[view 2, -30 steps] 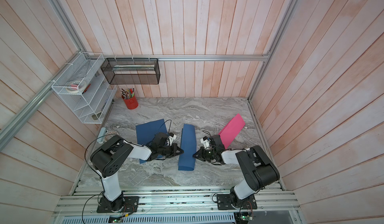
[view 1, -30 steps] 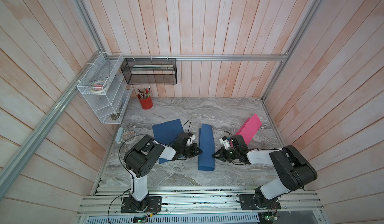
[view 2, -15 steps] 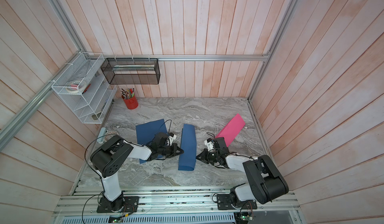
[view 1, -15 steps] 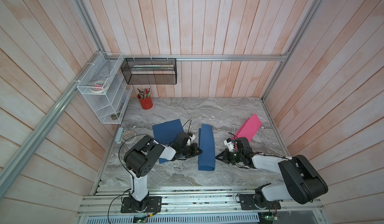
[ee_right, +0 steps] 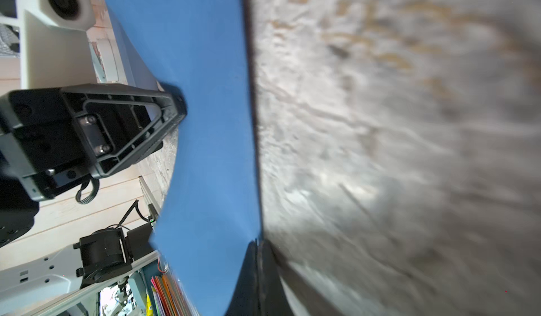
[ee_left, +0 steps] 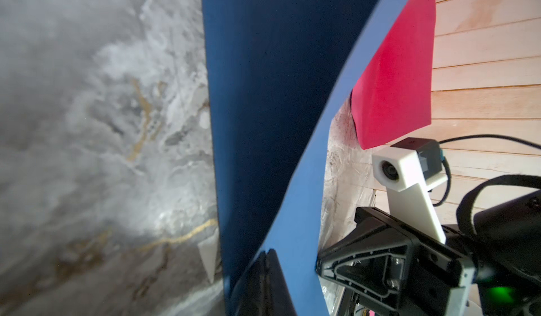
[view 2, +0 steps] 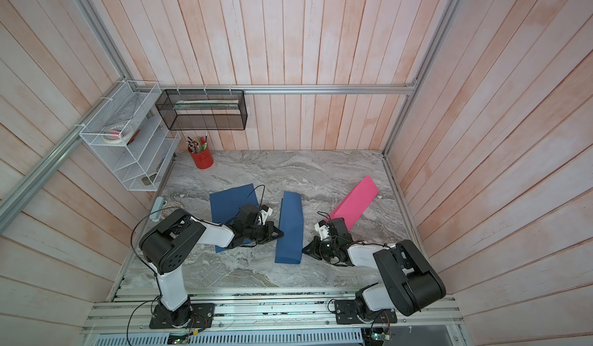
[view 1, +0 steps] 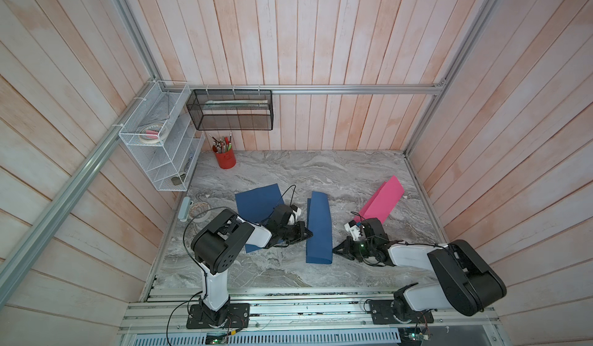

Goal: Fold the rectangular paper in half along the long edge
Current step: Fold the paper at the center of the board.

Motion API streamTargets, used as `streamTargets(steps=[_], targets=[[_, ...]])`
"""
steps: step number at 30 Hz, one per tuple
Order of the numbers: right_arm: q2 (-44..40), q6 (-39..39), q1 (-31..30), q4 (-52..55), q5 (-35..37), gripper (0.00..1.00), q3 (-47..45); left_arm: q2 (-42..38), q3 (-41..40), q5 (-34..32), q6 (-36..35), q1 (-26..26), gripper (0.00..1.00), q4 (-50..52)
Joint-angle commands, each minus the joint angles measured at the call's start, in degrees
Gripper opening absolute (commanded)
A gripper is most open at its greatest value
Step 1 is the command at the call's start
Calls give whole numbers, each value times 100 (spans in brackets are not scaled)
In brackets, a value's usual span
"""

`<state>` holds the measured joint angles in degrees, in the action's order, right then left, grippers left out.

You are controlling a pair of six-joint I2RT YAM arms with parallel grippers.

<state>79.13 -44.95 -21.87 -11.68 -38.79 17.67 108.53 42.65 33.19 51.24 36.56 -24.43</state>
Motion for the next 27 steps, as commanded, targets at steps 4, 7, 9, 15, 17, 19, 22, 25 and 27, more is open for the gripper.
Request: streamTargets(steps=[4,7,9,15,17,19,22,25,27], targets=[[-380,147,116,650,83,0,292,239,-42,-234,-149,35,0,735],[-328,45,-167,569,125,0,533,238,-55,-234,-126,30,0,714],[-185,-25,-355,485,108,0,610,238,-79,-234,-114,31,0,686],[34,-340,-595,28,75,0,197,255,-99,-234,-101,34,0,658],[-56,-354,-590,144,137,0,55,252,-90,-225,-105,34,0,658],[-217,-276,-531,410,210,0,-63,263,-97,-221,-106,31,0,658],[-537,-138,-89,697,17,0,-269,282,-96,-225,-114,28,0,653],[-889,26,340,971,-91,0,-170,316,-91,-195,-97,33,0,607],[-937,75,332,1110,-95,0,54,327,-90,-181,-82,36,0,582]])
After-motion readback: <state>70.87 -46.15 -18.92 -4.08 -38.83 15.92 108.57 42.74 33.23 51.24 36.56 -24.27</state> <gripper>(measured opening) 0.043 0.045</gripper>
